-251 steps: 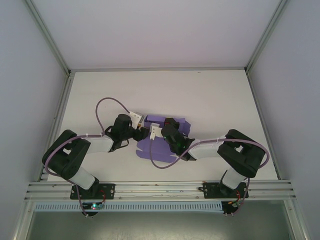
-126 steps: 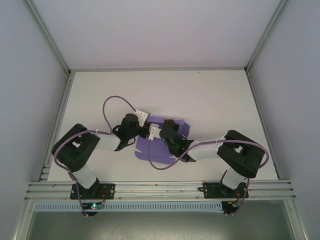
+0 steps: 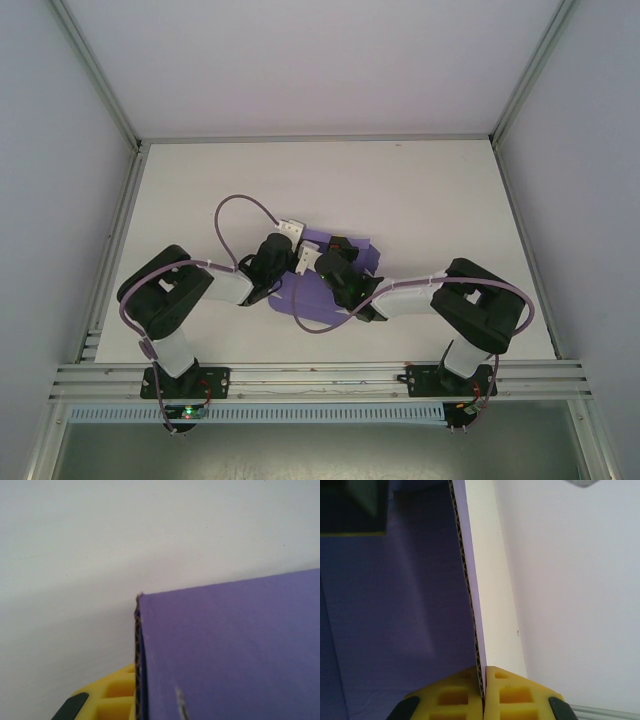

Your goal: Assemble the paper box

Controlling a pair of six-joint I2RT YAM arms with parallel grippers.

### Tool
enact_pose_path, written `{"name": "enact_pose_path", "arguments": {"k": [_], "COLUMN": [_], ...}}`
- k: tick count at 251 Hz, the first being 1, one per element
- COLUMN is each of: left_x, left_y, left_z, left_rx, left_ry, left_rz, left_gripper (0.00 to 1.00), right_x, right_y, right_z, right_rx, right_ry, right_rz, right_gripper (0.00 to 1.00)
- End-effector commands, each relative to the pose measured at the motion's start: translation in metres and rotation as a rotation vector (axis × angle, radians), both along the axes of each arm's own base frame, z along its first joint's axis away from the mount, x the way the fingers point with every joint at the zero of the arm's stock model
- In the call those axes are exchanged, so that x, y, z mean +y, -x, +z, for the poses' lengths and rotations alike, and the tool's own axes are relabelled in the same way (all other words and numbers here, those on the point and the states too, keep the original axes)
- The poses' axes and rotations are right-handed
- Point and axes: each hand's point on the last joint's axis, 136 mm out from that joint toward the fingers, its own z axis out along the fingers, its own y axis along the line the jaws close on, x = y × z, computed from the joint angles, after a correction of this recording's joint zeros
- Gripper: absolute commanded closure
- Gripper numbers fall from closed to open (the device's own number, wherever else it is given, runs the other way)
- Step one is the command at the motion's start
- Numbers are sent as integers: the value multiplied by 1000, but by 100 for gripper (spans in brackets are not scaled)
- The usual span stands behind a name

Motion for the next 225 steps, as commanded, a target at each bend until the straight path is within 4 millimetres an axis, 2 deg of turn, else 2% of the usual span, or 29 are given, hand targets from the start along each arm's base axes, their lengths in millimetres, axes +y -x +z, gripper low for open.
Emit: {"name": "enact_pose_path", "arguments": {"k": [1, 14, 25, 47, 102, 142, 194, 225], "left_x": [35, 31, 28, 24, 24, 31, 32, 24], "left_y": [-17, -14, -10, -1, 20, 29, 20, 8], "left_z": [-1, 1, 1, 5, 18, 15, -1, 0], "left_rx": [-28, -17, -4, 9, 43, 58, 78, 58], "left_ry": [-26, -22, -18, 7, 48, 26, -16, 1], "left_rz": [202, 171, 146, 106, 49, 42, 72, 76], "left_gripper": [100, 83, 63, 52, 47, 46, 57, 61], "right_x": [0, -1, -1, -2, -1, -3, 2, 4], "right_y": [11, 11, 10, 9, 8, 7, 8, 11], "right_z": [-24, -25, -25, -26, -27, -27, -27, -30], "right_rx": [73, 72, 70, 71, 78, 83, 96, 118], "right_ry": [5, 6, 8, 11, 10, 8, -16, -20], "right_rz": [-1, -6, -10, -18, -25, -31, -10, 7], "right_gripper": [100, 100, 100, 100, 100, 100, 100, 100]}}
